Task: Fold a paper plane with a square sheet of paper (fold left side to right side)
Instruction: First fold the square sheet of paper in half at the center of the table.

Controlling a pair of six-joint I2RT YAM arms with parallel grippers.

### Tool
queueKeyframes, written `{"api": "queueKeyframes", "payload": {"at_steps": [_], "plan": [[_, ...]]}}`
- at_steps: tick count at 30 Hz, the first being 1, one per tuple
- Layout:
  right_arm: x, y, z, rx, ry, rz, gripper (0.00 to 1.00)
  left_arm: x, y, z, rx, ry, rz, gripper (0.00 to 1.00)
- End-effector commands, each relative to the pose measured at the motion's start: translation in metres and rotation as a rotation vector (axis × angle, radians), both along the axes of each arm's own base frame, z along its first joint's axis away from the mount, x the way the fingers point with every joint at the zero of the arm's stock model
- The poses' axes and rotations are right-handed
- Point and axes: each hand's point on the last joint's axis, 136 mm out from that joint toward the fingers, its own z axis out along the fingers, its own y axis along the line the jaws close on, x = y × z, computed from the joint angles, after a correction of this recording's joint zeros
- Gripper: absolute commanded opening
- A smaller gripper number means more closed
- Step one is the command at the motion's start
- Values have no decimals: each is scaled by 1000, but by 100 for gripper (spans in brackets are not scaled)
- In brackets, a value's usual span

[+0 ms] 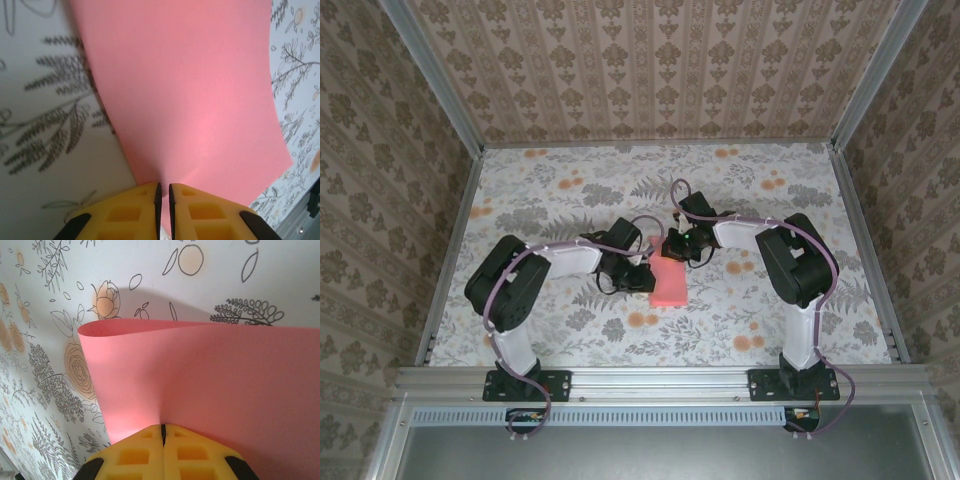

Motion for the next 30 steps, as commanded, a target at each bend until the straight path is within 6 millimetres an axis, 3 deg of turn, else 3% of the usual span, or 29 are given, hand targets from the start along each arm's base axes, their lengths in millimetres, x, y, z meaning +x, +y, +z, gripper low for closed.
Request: {"api": "queueKeyframes", "payload": {"at_steps": [1, 7, 18, 30], "plan": [[-17, -29, -35, -156, 95, -38, 3, -9, -2, 22, -41, 8, -28, 16], [-16, -29, -34, -156, 91, -39, 3, 8, -14, 40, -88, -34, -28, 17], [-17, -28, -34, -153, 93, -36, 3, 5, -21, 5, -65, 45, -40, 16], [-19, -32, -36, -169, 101, -35, 3, -18, -7, -6, -23, 100, -53, 16]]}}
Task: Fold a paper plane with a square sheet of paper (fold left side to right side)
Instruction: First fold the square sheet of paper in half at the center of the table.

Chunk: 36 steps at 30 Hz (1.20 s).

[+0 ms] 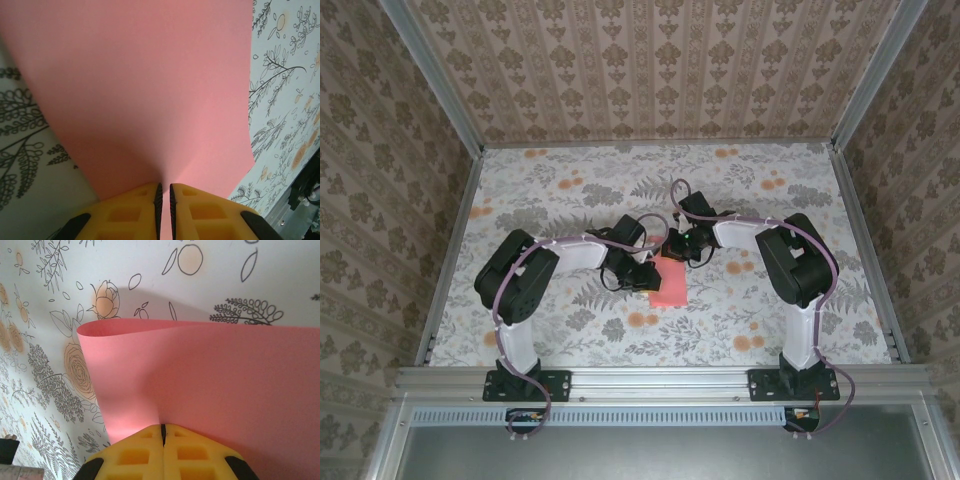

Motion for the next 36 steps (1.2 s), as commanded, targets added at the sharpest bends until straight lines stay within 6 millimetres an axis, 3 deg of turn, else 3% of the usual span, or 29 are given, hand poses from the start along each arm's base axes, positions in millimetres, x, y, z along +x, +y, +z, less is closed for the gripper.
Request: {"api": "queueKeyframes", "payload": {"at_steps": [1, 14, 21, 27, 30, 36], "plan": [[-19, -31, -36, -165, 98, -34, 3, -23, 11, -5, 27, 50, -30, 16], [-18, -34, -38, -169, 101, -38, 3, -58, 26, -8, 75, 92, -56, 16], [-18, -34, -38, -167, 104, -37, 3, -65, 31, -5, 80, 91, -44, 16], [-18, -33, -37, -163, 100, -31, 3, -45, 17, 29, -1, 26, -44, 17], [-18, -33, -36, -164, 98, -30, 3, -22, 11, 49, -55, -25, -19, 18], [-16, -33, -33, -161, 89, -29, 3, 22, 5, 48, -66, -63, 19, 19]]}}
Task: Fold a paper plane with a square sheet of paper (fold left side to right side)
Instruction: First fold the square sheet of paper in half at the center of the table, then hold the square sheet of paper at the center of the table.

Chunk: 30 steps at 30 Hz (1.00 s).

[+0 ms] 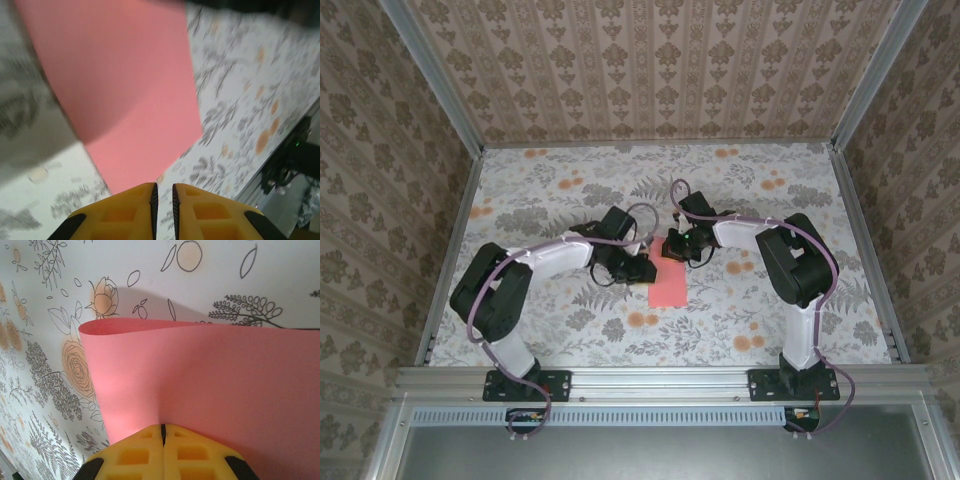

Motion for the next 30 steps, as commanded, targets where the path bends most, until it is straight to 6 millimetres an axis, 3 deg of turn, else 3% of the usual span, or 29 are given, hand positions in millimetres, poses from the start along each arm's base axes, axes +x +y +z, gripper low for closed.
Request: {"api": "queueKeyframes", "payload": {"at_steps": [1, 8, 18, 22, 30], "plan": [[-14, -31, -31, -153, 83, -39, 3, 14, -6, -8, 1, -2, -21, 19], [-12, -30, -30, -144, 83, -44, 3, 26, -20, -31, 6, 34, -40, 18], [-4, -21, -20, -93, 45, -38, 4, 23, -11, -56, 76, 66, -6, 18], [8, -15, 0, -58, -13, -37, 7, 17, -5, -63, 113, 86, 8, 18], [13, -27, 51, -70, -126, -55, 28, 10, 0, -70, 156, 102, 22, 18]]}}
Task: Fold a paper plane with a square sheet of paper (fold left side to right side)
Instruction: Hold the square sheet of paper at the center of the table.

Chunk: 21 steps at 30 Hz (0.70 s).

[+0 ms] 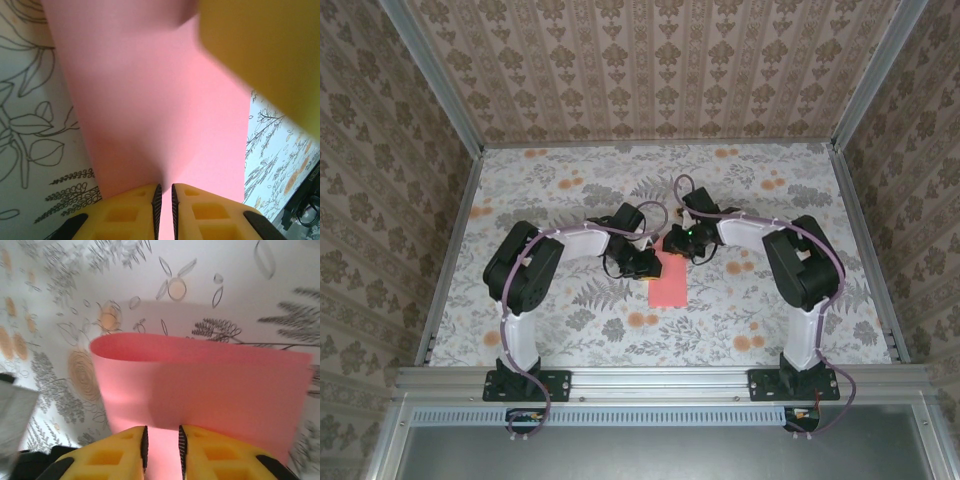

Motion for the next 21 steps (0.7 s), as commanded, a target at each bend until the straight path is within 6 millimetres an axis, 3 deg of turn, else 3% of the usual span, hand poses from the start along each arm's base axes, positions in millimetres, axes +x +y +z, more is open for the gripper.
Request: {"api": "queueKeyframes", "payload": {"at_steps": [1, 5, 9, 12, 21], "plan": [[0, -16, 34, -43, -72, -23, 30, -16, 13, -17, 87, 44, 13, 18], [-20, -25, 44, -50, -69, -22, 29, -15, 12, -16, 89, 40, 15, 17], [-48, -24, 41, -19, -19, -3, 15, -14, 11, -13, 87, 37, 19, 17], [-70, -18, 33, -9, 21, 21, 7, -13, 9, -11, 83, 34, 24, 17], [-114, -7, -13, -49, 152, 54, 5, -14, 5, -9, 85, 33, 20, 16]]}}
